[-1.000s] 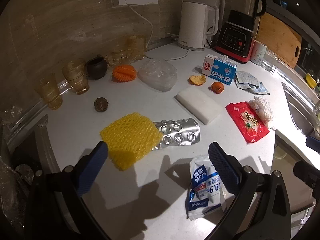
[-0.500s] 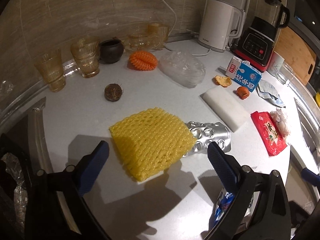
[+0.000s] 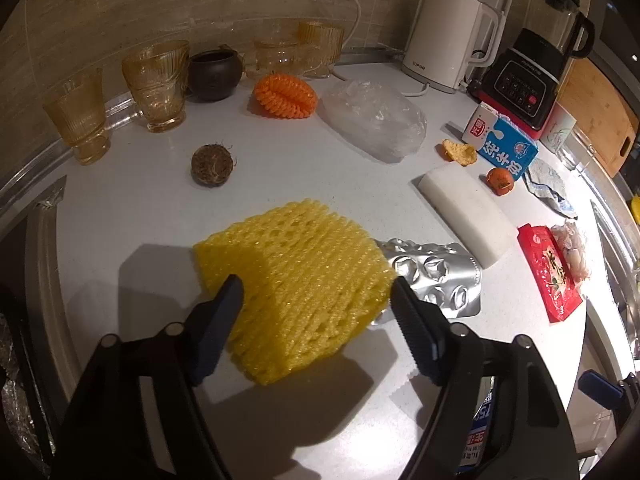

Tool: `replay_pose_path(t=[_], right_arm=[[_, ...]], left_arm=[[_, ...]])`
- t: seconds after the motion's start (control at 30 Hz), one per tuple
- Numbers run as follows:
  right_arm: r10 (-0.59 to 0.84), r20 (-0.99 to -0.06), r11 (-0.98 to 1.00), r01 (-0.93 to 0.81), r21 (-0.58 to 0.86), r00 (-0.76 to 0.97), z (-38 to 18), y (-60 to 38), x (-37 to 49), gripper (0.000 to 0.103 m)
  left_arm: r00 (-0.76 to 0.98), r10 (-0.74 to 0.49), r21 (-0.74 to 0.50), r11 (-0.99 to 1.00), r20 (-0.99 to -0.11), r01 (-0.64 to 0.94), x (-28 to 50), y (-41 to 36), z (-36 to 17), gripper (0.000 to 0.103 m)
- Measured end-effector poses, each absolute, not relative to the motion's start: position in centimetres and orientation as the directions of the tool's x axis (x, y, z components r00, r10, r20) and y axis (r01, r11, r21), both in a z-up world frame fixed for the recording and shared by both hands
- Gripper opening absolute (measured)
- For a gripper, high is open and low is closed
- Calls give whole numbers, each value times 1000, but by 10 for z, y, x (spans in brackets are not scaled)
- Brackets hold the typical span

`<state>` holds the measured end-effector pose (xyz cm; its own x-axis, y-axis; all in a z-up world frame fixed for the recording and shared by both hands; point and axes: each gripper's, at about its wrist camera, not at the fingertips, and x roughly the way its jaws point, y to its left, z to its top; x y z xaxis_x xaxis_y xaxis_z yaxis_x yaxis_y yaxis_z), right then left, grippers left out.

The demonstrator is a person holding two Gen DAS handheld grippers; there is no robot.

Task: Collect trash
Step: 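Grasp the yellow foam net with the left tool while the right tool grasps the white-blue wrapper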

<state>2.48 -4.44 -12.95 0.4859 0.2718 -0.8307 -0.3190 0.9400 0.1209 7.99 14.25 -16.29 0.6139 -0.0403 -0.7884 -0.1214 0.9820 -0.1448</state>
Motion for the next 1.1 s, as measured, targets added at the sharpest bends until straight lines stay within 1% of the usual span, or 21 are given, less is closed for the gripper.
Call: replay_pose_path(t=[0.07,0.13,0.37,0.4,0.43,0.5,0.53,0.73,0.77,0.83,0.87,0.9,0.97,1.03,1.07,1.1], right_arm=[[279,-834,940,-312,136,475,-132,-42,28,101],[286,-838,942,-298,156,465,-135,-41,33,101],[288,-845,946,-270,179,450,-142,-36,44,101],[286,-845,946,-271,176,452,-143,-34,45,101],[286,-845,946,-276,173,452,-143,-33,46,101],[286,-846,944,-282,169,450,-145,-29,47,101],[287,-846,944,-285,169,449,-145,-28,46,101],[293,-849,943,-277,182,440,-151,-25,49,101],[294,-849,944,-274,185,439,-151,-25,50,100],[294,-851,944,-268,190,434,-153,-26,51,91],[296,-853,944,-266,193,429,-154,-25,52,88],[295,-856,945,-264,194,425,-155,-25,52,84],[292,-861,946,-259,195,416,-158,-25,53,74],[304,-865,942,-259,212,399,-160,-25,54,54],[314,-866,939,-263,222,389,-162,-24,54,50],[336,-861,931,-272,243,382,-162,-24,54,43]], left_arm=[[612,-51,-151,982,-789,-112,81,142,-163,62],[613,-70,-163,982,-787,-97,82,141,-164,53],[620,-124,-217,973,-774,-77,82,145,-163,35],[622,-127,-222,972,-773,-77,82,146,-163,30],[624,-136,-230,970,-769,-72,81,147,-162,22],[626,-149,-244,967,-766,-68,80,148,-161,18],[628,-155,-248,967,-762,-61,79,148,-160,13],[633,-140,-229,971,-762,-61,76,146,-158,10],[633,-141,-230,971,-762,-61,75,146,-157,10],[635,-141,-234,970,-760,-65,73,147,-155,9],[639,-141,-235,970,-756,-65,72,148,-153,9],[644,-137,-233,970,-752,-66,70,148,-150,9],[655,-134,-227,972,-744,-59,66,148,-144,9],[663,-126,-216,975,-738,-56,62,148,-137,9],[667,-127,-217,975,-734,-53,60,148,-133,9],[671,-125,-216,975,-731,-53,58,148,-130,9]])
